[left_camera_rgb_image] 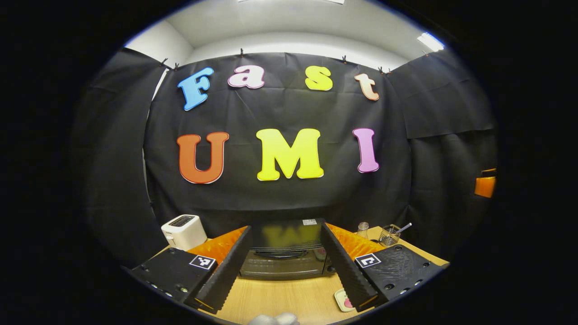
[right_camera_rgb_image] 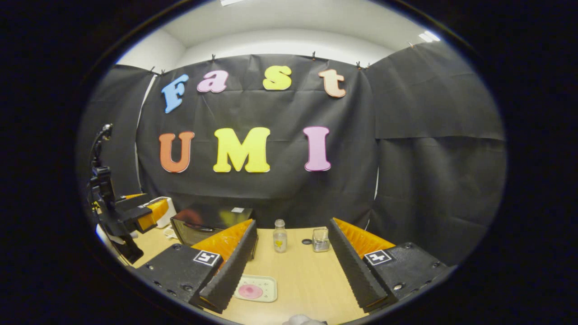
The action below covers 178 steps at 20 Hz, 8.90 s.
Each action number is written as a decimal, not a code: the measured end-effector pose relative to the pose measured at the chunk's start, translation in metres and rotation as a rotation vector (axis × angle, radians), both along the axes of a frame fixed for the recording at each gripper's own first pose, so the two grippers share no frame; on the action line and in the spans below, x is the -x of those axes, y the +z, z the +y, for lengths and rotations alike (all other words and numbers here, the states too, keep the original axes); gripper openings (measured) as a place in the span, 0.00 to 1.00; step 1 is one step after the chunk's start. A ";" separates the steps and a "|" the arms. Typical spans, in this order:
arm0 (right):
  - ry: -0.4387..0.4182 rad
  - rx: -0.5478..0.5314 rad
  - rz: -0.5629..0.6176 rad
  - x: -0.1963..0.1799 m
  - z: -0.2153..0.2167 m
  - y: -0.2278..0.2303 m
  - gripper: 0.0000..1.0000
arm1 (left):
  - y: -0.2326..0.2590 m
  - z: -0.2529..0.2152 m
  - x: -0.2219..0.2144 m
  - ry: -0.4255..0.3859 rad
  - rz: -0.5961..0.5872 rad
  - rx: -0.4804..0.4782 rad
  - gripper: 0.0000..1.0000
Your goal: Open the electric oven with the left hand, put the food in, and close the electric oven.
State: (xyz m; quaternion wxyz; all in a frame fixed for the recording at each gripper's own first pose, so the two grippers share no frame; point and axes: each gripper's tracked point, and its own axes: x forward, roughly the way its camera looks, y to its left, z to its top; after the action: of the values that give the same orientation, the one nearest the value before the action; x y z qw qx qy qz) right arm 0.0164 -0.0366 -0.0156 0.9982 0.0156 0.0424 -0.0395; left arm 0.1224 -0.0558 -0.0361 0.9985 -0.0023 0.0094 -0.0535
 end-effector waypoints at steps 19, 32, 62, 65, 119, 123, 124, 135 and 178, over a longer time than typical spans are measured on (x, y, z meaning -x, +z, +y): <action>-0.144 0.039 0.110 0.033 -0.031 -0.026 0.96 | -0.147 -0.007 -0.139 0.030 0.231 -0.056 0.97; -0.112 0.010 0.124 0.049 -0.024 -0.036 0.97 | -0.155 -0.006 -0.092 0.016 0.267 -0.047 0.97; -0.095 -0.021 0.242 0.077 -0.013 -0.089 1.00 | -0.309 -0.003 0.025 0.002 0.648 -0.050 0.98; -0.090 -0.024 0.249 0.074 -0.012 -0.095 1.00 | -0.301 -0.001 0.025 0.000 0.617 -0.048 0.97; 0.191 -0.949 1.043 -0.120 0.044 -0.356 0.04 | -0.002 0.059 0.144 0.294 0.171 0.010 0.96; 0.099 -1.054 0.939 -0.109 0.063 -0.320 0.04 | -0.003 0.082 0.140 0.218 0.168 -0.009 0.96; 0.084 -1.078 0.912 -0.107 0.071 -0.312 0.04 | -0.005 0.088 0.142 0.199 0.168 -0.014 0.96; 0.054 -1.267 0.846 -0.082 0.245 -0.289 0.04 | -0.023 0.175 0.174 0.138 0.192 -0.023 0.96; 0.293 -0.888 0.449 -0.210 0.255 -0.200 0.95 | -0.045 0.202 0.162 0.261 0.229 0.015 0.97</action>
State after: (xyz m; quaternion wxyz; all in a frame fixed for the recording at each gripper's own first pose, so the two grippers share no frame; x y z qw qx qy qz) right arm 0.2269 0.2183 -0.2153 0.8568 0.4226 0.2698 0.1200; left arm -0.0394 0.1458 -0.0815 0.9893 -0.0171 0.1224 0.0772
